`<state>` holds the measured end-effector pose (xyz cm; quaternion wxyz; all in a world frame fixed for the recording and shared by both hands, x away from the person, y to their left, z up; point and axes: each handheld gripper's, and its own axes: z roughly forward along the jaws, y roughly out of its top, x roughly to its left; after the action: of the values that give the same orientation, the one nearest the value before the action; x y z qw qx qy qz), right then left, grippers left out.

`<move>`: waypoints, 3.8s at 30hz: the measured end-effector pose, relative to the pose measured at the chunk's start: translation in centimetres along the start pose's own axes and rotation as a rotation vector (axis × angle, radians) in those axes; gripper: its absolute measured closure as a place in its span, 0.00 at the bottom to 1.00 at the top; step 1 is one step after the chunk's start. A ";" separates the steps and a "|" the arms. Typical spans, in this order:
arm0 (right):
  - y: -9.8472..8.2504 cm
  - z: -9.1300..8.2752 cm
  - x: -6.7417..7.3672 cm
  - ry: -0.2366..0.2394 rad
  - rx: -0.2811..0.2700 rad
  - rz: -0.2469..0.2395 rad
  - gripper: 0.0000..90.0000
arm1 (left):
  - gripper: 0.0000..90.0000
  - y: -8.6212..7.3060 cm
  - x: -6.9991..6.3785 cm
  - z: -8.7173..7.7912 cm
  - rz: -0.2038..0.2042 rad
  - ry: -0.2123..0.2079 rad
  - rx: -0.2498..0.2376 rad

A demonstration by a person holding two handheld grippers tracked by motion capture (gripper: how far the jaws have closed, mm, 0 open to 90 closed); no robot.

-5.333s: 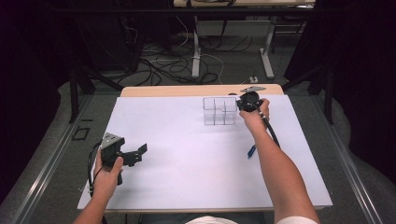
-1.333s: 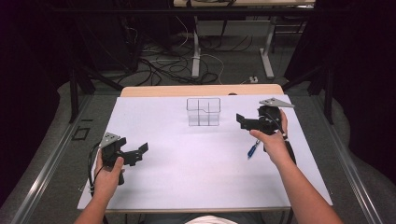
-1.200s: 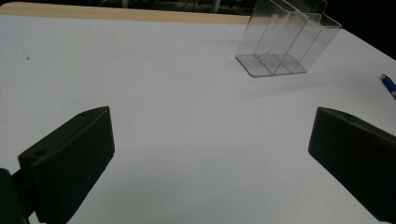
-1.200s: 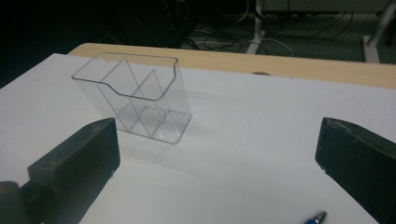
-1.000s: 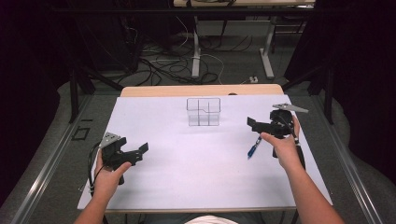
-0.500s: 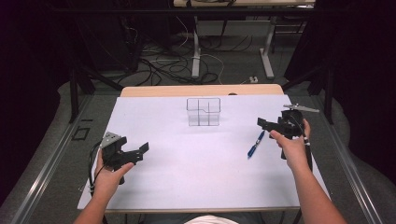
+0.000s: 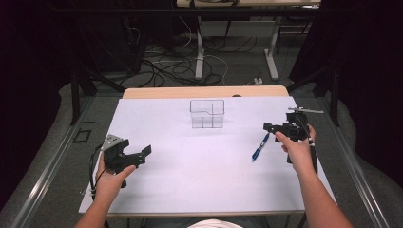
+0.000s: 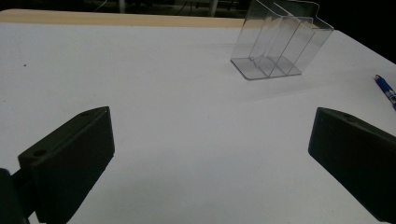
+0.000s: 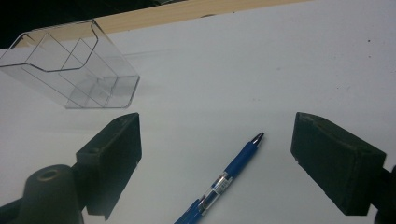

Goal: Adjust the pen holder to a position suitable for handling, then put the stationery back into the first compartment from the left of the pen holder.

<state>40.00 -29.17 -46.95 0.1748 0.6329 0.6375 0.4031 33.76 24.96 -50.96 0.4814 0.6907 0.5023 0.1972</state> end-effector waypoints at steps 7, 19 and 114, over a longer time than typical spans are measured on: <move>-0.1 0.4 0.2 -0.004 0.035 0.015 0.19 | 0.00 0.0 0.0 0.0 0.000 -0.004 0.003; 0.1 1.8 0.1 -0.032 0.118 0.027 0.24 | 0.00 0.0 0.0 -0.1 -0.001 -0.005 0.004; 0.4 9.5 -1.7 -0.323 0.456 0.624 0.87 | 0.01 -0.1 -0.1 0.1 -0.003 -0.013 0.017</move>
<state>47.47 -28.07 -52.96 -0.0025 0.8731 0.4527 0.1809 33.78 24.84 -51.06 0.4792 0.6952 0.5019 0.1875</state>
